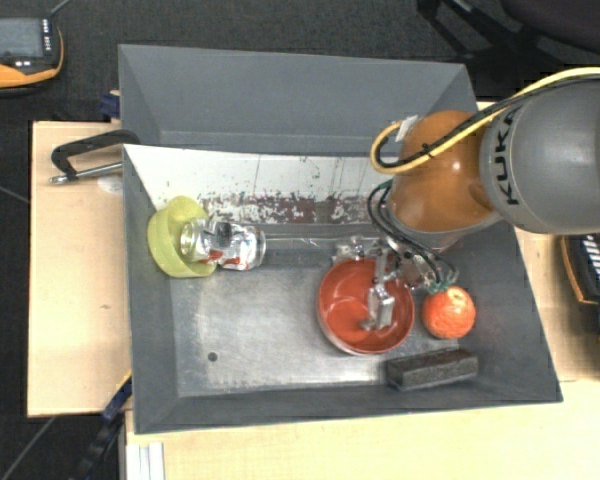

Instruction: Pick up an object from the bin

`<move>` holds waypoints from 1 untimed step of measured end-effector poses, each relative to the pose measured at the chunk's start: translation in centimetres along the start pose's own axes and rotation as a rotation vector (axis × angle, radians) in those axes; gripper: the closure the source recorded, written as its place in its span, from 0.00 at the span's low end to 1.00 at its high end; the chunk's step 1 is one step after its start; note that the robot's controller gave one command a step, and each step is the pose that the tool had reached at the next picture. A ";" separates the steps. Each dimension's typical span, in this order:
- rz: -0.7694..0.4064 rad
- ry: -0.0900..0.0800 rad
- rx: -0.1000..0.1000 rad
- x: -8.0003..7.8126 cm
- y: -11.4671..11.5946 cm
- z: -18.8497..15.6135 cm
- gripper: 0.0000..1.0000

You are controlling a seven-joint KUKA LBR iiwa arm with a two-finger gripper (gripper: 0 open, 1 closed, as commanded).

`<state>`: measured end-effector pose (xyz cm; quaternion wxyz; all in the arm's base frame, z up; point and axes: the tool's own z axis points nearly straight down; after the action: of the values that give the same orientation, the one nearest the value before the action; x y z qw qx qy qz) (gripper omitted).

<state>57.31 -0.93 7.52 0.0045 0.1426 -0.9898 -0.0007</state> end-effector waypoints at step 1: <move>-0.001 -0.007 -0.002 -0.3 0.2 -0.3 1.00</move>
Offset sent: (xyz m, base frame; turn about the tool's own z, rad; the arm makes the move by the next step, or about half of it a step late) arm 0.0000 0.0000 0.0000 0.0000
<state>57.50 -0.62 7.81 0.0011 0.1432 -0.9897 -0.0021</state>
